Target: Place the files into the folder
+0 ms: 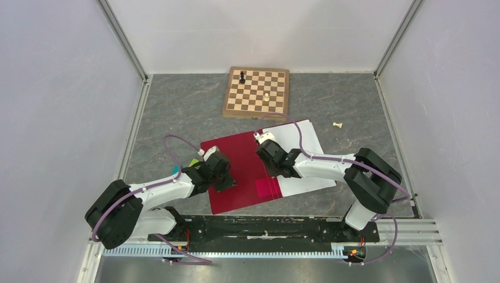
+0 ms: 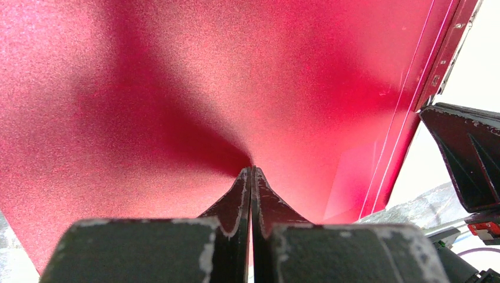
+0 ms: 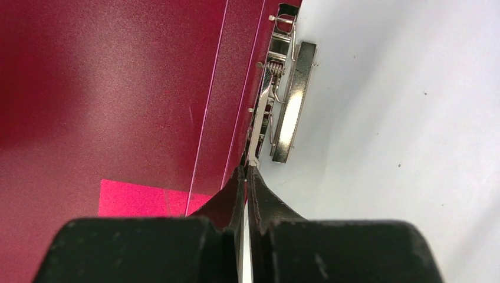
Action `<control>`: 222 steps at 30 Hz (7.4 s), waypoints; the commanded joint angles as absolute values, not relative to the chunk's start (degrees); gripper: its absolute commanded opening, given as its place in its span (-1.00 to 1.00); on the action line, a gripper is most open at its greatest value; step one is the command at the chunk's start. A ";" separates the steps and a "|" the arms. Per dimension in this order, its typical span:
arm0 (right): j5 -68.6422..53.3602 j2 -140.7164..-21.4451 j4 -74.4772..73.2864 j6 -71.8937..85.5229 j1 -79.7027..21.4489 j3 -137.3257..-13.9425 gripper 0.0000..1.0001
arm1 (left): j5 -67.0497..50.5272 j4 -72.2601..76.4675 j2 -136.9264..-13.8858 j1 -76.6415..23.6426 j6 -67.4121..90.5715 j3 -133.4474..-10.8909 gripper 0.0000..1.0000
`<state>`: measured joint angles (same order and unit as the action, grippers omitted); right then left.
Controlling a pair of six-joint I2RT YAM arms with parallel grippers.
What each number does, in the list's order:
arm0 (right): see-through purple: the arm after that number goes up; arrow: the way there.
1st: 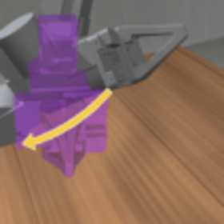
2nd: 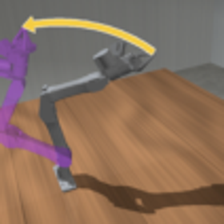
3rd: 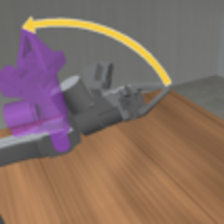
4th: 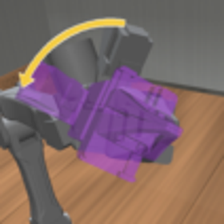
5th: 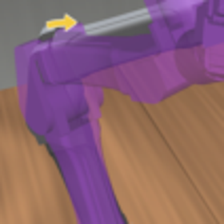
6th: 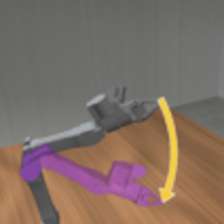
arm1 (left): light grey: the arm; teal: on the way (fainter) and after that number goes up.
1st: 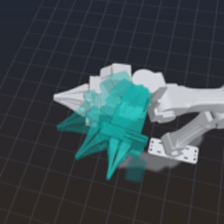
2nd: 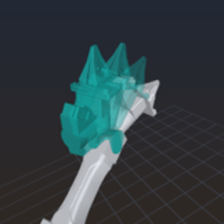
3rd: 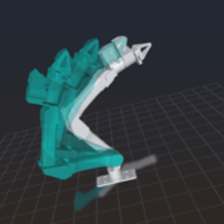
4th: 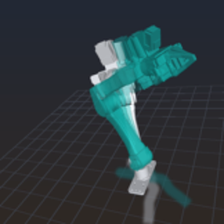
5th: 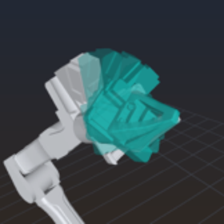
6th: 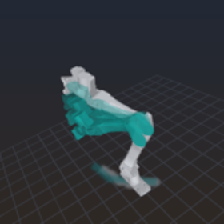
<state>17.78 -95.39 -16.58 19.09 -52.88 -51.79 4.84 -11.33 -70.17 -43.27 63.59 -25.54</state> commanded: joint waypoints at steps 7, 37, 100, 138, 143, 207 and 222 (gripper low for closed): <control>16.55 -94.94 -26.64 21.13 -51.71 -50.40 -1.00 | 7.91 -18.90 -71.31 -43.59 62.49 -24.26 -0.95; 11.85 -99.05 -23.53 21.96 -51.88 -47.91 -1.00 | 7.16 -17.43 -73.54 -43.59 62.49 -23.75 -0.95; 20.89 -94.72 -33.32 21.30 -51.71 -63.38 -0.25 | 7.23 -25.45 -69.45 -42.98 52.87 -34.50 -0.64; 1.29 -96.96 -11.58 18.29 -41.76 -49.37 -0.92 | -7.04 -35.84 -68.08 -18.28 37.41 -42.64 0.58; -3.81 -96.51 -10.13 18.77 -40.05 -48.74 -1.00 | -4.75 -41.13 -64.45 -18.25 37.04 -45.63 0.61; -8.44 -101.35 15.41 53.64 -48.93 -47.90 -0.96 | -11.82 -36.45 -60.49 -20.82 46.01 -48.77 -0.15; -6.10 -95.64 11.04 49.56 -50.01 -48.63 -0.19 | -10.40 -35.84 -62.63 -25.88 45.85 -51.89 -0.15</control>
